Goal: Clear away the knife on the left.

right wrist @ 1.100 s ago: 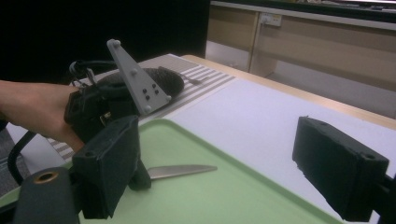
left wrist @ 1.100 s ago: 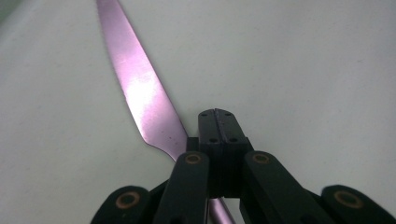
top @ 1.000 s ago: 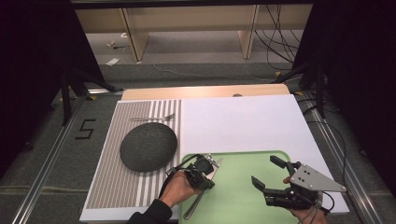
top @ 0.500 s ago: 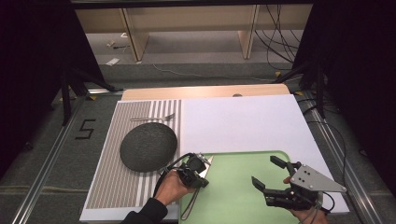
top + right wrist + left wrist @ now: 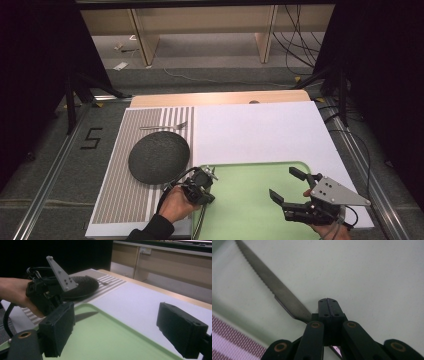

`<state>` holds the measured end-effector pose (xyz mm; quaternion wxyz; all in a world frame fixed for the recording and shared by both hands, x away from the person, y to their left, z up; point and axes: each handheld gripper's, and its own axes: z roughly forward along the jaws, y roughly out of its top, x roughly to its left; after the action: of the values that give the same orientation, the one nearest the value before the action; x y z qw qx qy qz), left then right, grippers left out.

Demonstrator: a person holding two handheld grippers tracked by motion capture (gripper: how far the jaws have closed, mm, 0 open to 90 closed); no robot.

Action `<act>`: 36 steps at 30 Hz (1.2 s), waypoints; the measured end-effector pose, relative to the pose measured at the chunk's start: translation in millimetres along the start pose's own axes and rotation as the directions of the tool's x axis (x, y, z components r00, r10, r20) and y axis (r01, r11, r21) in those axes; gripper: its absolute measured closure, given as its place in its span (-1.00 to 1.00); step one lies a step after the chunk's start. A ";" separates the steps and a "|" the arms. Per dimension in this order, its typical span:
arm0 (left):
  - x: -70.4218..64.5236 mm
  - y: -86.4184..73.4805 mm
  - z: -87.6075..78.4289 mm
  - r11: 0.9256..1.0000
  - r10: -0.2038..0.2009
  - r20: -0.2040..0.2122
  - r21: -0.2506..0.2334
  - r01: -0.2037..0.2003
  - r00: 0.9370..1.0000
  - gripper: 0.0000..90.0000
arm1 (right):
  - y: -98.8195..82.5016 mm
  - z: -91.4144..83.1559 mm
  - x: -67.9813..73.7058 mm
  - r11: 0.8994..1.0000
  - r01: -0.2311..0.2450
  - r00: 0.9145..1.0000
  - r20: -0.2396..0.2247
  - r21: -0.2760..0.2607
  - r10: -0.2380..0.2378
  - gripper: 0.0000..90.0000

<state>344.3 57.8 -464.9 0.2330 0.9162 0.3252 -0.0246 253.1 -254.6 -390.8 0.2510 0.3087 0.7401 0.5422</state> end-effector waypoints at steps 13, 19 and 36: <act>0.0 -1.0 -1.9 1.000 0.008 0.035 -0.010 -0.008 0.999 0.76 | 0.1 0.1 -0.6 1.000 -0.003 1.000 -0.001 -0.001 0.003 -0.64; -0.3 1.1 -8.7 0.994 -0.040 0.101 -0.100 0.050 0.994 0.28 | 0.1 0.4 -0.8 1.000 -0.003 1.000 -0.003 -0.001 0.003 -0.64; -1.5 0.1 -29.0 0.957 -0.033 0.082 -0.285 0.055 0.996 -0.42 | 0.4 -0.3 -1.1 1.000 -0.004 1.000 -0.002 -0.003 0.004 -0.64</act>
<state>340.1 69.7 -438.7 0.3752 0.8635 0.3366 -0.0175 253.7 -255.5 -390.3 0.2496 0.3090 0.7389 0.5443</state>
